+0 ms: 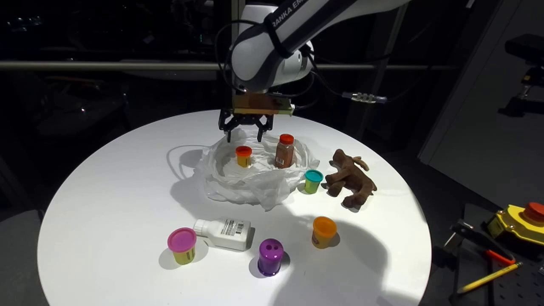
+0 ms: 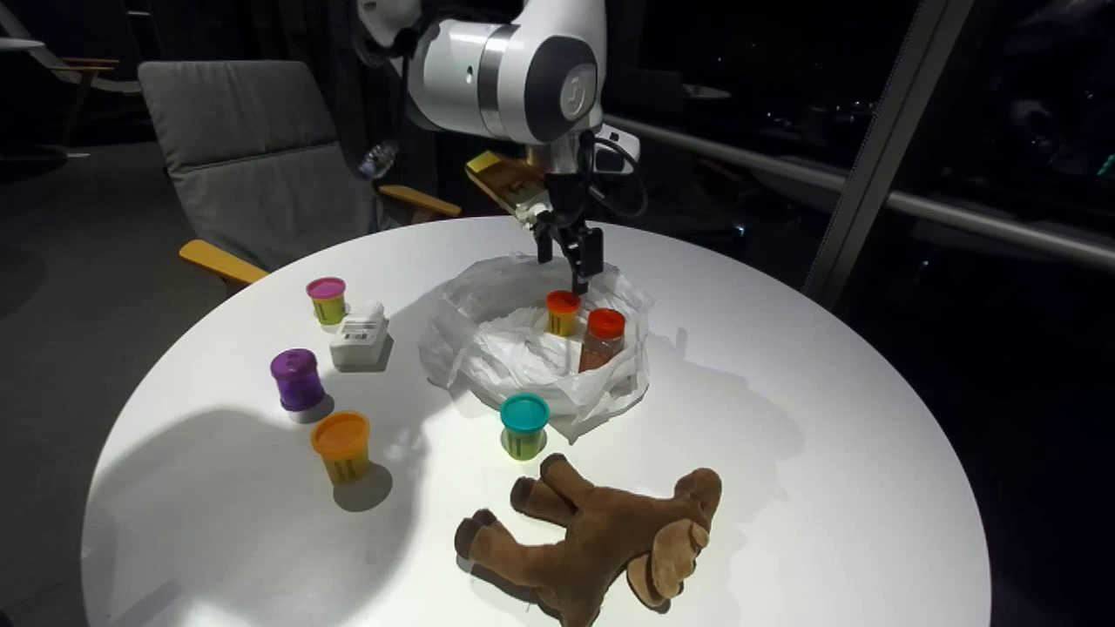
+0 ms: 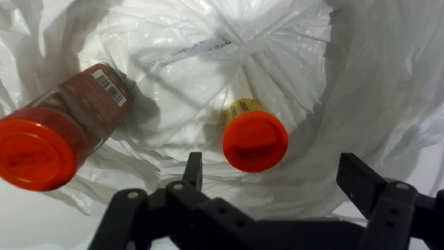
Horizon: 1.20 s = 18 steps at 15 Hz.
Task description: Put the objects on the table in the plastic bag
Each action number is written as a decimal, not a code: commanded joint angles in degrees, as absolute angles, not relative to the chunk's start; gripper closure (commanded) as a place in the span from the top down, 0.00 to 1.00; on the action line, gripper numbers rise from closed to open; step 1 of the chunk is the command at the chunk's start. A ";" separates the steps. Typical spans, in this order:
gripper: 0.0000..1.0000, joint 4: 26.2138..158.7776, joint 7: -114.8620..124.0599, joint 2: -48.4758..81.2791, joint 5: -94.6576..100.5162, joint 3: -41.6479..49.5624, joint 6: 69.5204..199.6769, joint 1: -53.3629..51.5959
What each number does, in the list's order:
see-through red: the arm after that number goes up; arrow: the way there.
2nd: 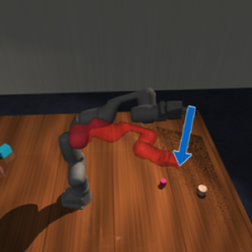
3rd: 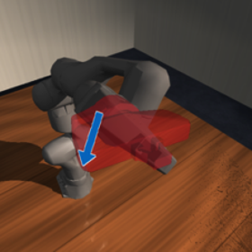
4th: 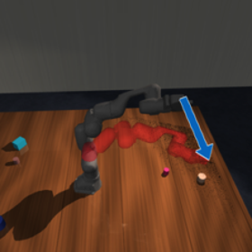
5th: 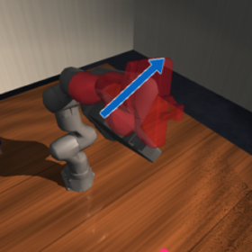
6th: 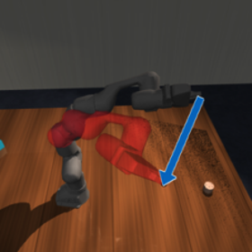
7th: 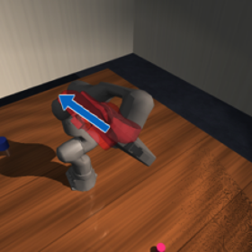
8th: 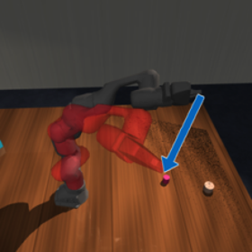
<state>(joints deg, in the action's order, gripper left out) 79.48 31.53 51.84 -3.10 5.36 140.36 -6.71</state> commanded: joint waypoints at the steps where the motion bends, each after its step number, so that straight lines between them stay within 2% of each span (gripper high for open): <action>1: 1.00 93.21 26.76 39.43 -4.51 3.60 140.25 -6.24; 11: 1.00 123.48 13.92 19.61 -4.90 0.12 140.09 -4.40; 18: 1.00 147.02 11.38 11.24 -9.52 -4.33 150.35 -4.84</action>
